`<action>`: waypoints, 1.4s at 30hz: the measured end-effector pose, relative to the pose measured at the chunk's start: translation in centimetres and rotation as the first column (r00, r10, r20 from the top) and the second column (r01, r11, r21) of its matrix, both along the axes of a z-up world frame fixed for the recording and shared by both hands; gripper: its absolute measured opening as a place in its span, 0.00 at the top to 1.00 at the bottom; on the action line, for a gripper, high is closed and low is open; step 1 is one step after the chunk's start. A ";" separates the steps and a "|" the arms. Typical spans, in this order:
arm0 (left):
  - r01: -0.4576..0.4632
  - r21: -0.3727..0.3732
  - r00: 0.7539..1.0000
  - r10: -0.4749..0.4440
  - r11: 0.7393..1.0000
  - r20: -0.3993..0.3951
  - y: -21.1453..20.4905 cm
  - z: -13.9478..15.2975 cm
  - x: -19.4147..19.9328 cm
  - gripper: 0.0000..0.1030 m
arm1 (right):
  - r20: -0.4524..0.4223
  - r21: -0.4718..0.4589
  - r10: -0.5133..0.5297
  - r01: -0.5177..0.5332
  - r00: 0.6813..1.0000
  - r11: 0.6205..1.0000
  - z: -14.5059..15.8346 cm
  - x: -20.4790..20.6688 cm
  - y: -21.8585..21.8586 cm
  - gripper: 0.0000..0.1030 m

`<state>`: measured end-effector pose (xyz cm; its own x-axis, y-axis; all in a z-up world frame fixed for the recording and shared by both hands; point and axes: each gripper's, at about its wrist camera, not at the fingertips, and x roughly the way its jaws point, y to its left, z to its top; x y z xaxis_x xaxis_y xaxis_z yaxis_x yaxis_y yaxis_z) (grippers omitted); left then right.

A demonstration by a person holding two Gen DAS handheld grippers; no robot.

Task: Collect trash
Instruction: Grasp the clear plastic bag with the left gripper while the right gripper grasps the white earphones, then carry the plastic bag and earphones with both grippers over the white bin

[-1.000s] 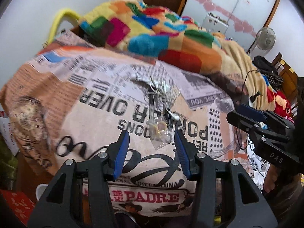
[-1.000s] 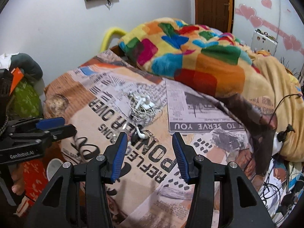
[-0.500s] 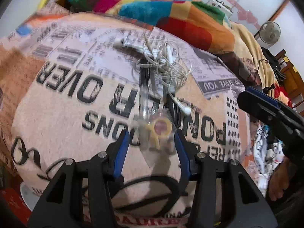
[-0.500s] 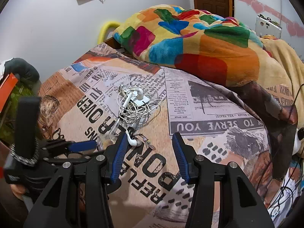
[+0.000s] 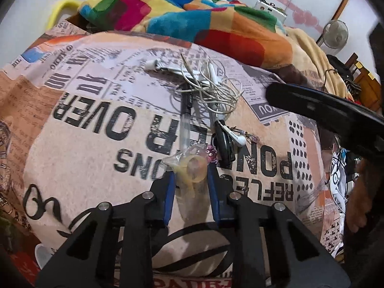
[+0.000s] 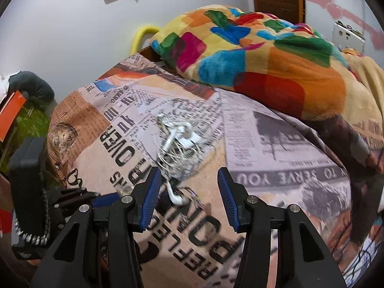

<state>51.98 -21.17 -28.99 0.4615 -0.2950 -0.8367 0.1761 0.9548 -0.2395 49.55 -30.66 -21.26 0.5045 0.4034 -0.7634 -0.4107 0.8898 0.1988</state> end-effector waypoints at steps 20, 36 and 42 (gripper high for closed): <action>-0.127 -0.040 0.988 0.130 0.991 0.087 5.3 4.0 -1.1 0.76 | -0.116 0.003 -0.002 0.003 0.993 1.000 -3.6 3.5 3.3 0.91; -0.177 -0.068 0.970 0.186 0.982 0.155 6.5 8.7 -3.1 0.76 | 0.070 0.108 -0.102 0.094 0.992 0.990 6.4 1.2 -0.3 0.92; -0.176 -0.073 0.960 0.188 0.982 0.209 6.2 11.9 -4.7 0.76 | 0.118 0.126 -0.117 0.102 0.986 0.987 9.8 -0.8 -1.7 0.92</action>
<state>47.31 -14.94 -17.13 0.6783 -0.2309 -0.6976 0.0531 0.9623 -0.2668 48.74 -32.39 -11.46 0.6387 0.4248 -0.6415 -0.3404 0.9038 0.2595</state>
